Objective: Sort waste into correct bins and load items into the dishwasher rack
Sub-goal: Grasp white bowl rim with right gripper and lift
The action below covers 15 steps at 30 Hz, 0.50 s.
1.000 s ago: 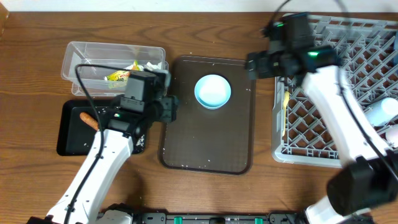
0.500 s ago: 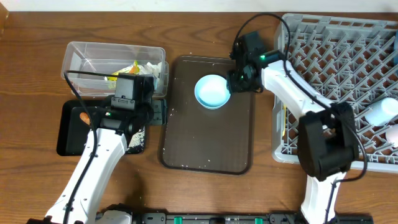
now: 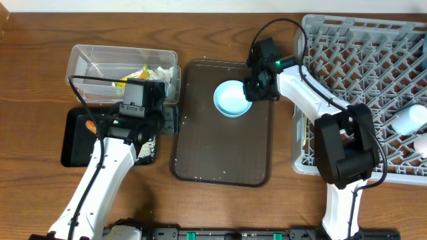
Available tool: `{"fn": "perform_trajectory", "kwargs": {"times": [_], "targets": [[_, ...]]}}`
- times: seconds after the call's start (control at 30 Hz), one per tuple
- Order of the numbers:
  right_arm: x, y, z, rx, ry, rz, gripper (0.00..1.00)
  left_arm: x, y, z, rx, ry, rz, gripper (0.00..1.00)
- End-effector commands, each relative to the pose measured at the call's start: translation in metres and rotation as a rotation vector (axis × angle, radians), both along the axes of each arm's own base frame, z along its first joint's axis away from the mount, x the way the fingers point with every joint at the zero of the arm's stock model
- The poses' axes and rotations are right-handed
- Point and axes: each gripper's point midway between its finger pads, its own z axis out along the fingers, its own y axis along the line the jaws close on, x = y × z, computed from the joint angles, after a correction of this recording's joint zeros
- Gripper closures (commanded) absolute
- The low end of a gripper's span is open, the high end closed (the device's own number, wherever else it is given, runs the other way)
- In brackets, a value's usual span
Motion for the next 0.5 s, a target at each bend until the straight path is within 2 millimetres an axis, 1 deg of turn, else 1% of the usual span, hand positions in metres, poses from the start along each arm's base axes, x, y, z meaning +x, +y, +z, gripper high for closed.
{"fn": "perform_trajectory", "kwargs": {"times": [0.0,0.03,0.2,0.3,0.37,0.43,0.47], "targets": [[0.001,0.001,-0.002,-0.008,-0.001,-0.005,0.97,0.001,0.003,0.002,0.002,-0.003,0.017,0.39],[0.001,0.001,-0.002,-0.008,-0.001,-0.005,0.99,0.001,0.003,0.002,0.002,-0.003,0.017,0.39],[0.001,-0.001,-0.002,-0.009,0.002,-0.009,0.99,0.001,0.003,0.002,0.002,-0.004,0.017,0.39],[0.001,-0.008,0.006,-0.012,-0.002,-0.013,0.99,0.001,0.003,0.002,0.002,-0.003,0.017,0.39],[0.004,-0.016,0.021,-0.009,-0.027,-0.017,0.99,0.001,0.003,0.002,0.002,-0.004,0.017,0.39],[0.01,-0.025,0.044,-0.007,-0.084,-0.016,0.99,0.002,0.003,0.002,0.002,-0.005,0.017,0.39],[0.014,-0.032,0.06,-0.018,-0.127,-0.023,0.99,0.002,0.003,0.002,0.003,-0.005,0.017,0.38]]}}
